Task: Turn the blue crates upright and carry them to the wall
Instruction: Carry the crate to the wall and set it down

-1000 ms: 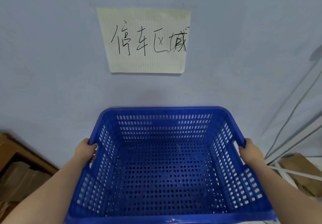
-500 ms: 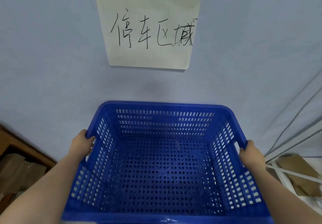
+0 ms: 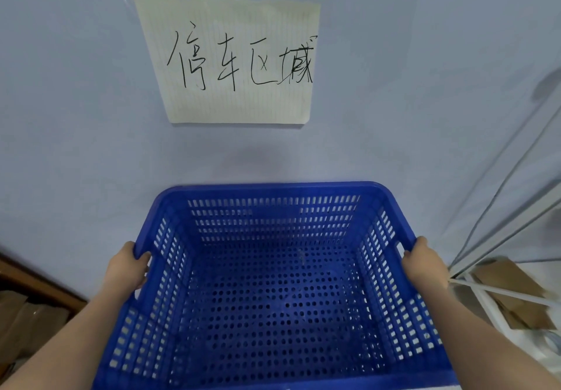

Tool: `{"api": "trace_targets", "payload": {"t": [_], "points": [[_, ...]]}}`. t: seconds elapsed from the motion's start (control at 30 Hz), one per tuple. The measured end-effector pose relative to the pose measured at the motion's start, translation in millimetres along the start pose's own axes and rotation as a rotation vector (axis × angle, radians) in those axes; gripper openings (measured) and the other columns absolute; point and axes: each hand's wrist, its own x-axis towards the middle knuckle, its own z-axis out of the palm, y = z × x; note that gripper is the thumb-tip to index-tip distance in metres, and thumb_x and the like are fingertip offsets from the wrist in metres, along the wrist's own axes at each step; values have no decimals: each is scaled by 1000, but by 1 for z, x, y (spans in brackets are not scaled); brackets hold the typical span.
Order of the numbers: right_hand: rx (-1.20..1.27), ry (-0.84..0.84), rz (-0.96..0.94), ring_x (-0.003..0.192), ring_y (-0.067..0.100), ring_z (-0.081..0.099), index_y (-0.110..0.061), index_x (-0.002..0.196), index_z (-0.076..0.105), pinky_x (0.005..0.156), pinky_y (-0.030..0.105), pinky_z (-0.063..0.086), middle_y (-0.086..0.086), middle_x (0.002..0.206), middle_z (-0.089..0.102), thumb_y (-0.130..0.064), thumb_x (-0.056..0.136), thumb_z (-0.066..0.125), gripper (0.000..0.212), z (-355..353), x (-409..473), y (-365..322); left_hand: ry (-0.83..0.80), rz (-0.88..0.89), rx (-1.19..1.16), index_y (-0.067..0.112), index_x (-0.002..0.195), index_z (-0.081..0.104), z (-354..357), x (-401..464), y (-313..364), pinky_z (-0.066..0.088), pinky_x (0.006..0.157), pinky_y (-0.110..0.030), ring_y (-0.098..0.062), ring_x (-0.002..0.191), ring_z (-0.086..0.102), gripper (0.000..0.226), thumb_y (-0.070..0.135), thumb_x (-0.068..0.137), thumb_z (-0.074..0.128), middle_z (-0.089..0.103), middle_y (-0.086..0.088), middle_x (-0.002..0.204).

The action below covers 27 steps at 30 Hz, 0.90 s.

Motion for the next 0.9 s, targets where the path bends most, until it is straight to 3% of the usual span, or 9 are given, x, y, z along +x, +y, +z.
{"api": "trace_targets", "payload": {"t": [0.3,0.43,0.7,0.9], "points": [[17,3,0,73,34,56,-8,102,39,67,40,48,19,90,62,-21,93,44,16,5,1,4,35,-11,43,9,94,49,-3,3,1,58,59,-44,-34,61,62,10,19,92,52,61,-16,77],[12,10,-4,70,32,53,-5,104,41,65,39,46,23,93,64,-20,93,45,19,7,2,6,39,-14,65,9,97,50,-2,6,3,53,50,-34,-31,60,62,12,19,92,53,61,-15,76],[-11,44,24,69,33,52,-3,105,43,63,40,44,19,83,58,-24,93,39,24,6,10,-2,45,-36,88,9,99,48,3,18,8,49,47,-31,-34,58,60,12,18,94,53,62,-19,79],[-18,40,42,74,35,56,-5,108,43,64,38,44,22,95,64,-27,94,37,27,4,7,-5,64,-42,91,10,99,49,3,17,7,49,45,-30,-34,59,62,14,21,93,55,62,-19,78]]}}
